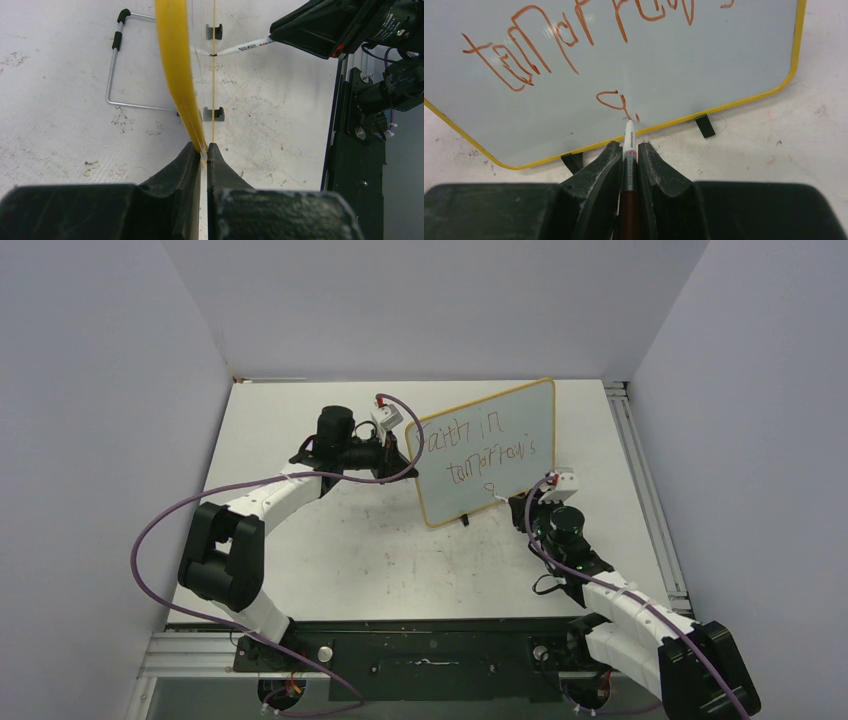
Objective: Write a sentence on the whiteboard
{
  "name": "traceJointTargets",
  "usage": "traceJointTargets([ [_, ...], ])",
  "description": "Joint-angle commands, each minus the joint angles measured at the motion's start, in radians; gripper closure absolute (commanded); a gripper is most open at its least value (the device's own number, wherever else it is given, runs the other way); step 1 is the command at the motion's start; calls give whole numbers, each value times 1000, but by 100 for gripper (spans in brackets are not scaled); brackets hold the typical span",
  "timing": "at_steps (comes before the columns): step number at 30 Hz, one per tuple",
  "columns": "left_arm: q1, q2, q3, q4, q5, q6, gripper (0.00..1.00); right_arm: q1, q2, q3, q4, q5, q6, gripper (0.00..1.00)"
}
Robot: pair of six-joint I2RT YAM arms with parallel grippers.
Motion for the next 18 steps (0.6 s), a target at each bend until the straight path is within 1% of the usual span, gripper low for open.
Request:
traceJointTargets([
  [1,-8,-2,25,-21,25,6,100,14,13,-19,20,44,8,95],
  [10,-8,-2,23,-21,24,6,100,29,62,-29,75,28,15,95],
  [17,-8,0,26,-21,24,6,100,35,21,-15,79,10,47,95],
  [18,-8,0,25,-21,24,6,100,35,9,-12,73,-18,53,95],
])
